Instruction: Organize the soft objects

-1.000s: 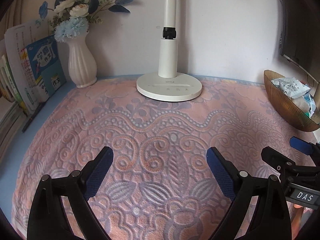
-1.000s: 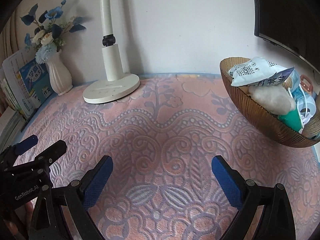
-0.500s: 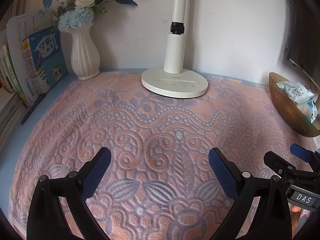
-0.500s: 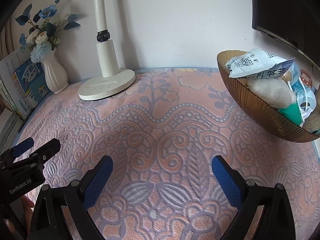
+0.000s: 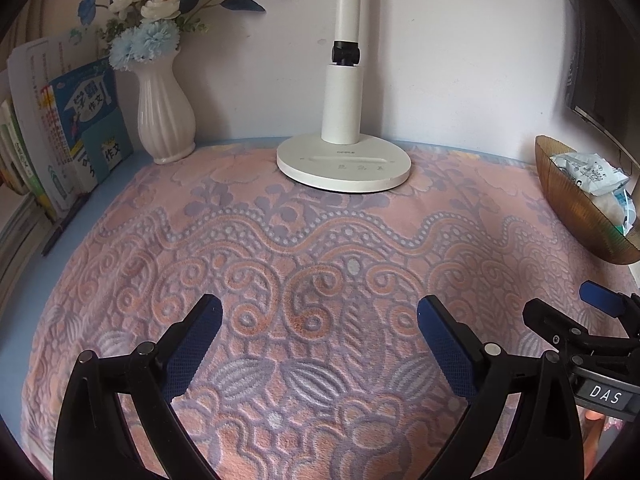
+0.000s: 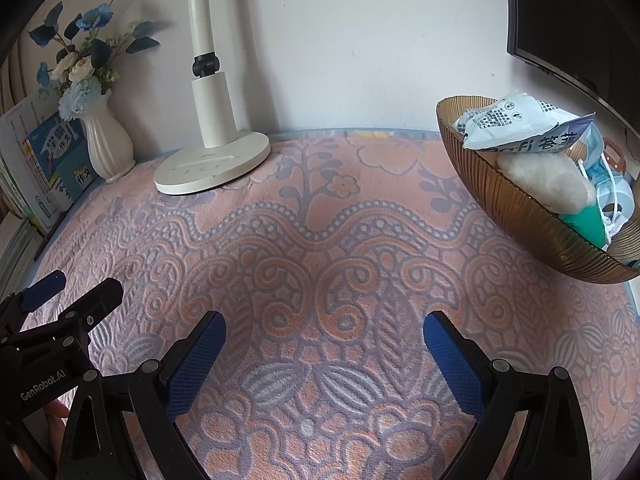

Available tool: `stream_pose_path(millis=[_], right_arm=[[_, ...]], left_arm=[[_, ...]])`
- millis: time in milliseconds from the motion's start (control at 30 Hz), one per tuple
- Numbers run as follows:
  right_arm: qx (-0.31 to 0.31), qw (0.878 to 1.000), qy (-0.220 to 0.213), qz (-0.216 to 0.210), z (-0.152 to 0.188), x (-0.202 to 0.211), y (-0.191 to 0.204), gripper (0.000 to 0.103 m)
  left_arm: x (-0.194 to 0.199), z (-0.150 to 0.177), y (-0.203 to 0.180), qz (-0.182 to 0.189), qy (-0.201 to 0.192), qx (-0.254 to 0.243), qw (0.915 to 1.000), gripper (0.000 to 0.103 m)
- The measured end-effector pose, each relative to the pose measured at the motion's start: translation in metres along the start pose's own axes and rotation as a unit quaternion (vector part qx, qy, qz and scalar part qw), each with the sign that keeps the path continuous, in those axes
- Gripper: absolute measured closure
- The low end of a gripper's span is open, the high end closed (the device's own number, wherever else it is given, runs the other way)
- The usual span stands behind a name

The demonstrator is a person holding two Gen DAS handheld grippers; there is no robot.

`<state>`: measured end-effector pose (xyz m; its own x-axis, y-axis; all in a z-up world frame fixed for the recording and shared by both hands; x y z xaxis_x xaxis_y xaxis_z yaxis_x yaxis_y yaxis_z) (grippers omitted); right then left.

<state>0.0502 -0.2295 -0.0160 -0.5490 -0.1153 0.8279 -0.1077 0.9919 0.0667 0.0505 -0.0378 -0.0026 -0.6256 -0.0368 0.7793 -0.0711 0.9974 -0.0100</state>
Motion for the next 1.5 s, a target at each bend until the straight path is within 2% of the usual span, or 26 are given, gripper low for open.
stream_pose_path(millis=[133, 467, 600, 967, 1500], right_arm=[[0.0, 1.0, 0.002, -0.001, 0.0002, -0.0011, -0.0001, 0.004], [-0.001, 1.0, 0.003, 0.001, 0.0011, -0.0009, 0.0013, 0.004], [0.0, 1.0, 0.003, 0.001, 0.0015, -0.0007, 0.0022, 0.004], [0.005, 1.0, 0.004, 0.001, 0.0023, -0.0014, 0.0031, 0.004], [0.005, 1.0, 0.007, 0.0, 0.002, -0.0012, 0.0037, 0.004]], left_arm=[[-0.002, 0.0004, 0.0022, 0.003, 0.005, 0.002, 1.0, 0.005], [-0.0036, 0.0017, 0.0018, -0.023, 0.009, -0.008, 0.9996, 0.005], [-0.0067, 0.0019, 0.0046, -0.03, 0.02, -0.005, 0.9993, 0.001], [-0.0033, 0.0023, -0.0014, -0.039, 0.013, -0.021, 0.9989, 0.001], [-0.0054, 0.0027, 0.0006, -0.04, 0.02, -0.019, 0.9988, 0.001]])
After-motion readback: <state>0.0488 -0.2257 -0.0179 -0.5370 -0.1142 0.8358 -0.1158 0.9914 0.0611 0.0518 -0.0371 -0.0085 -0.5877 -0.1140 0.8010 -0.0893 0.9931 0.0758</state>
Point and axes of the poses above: each gripper's, at about its wrist camera, not at the fingertips, and x roughly against the way its jaws point, y to its left, z to its underside, the point moved 7 cm from there along -x, roughly the way its jaws point, and after that the axes turned 7 degrees about y, right-handed, at the moved point
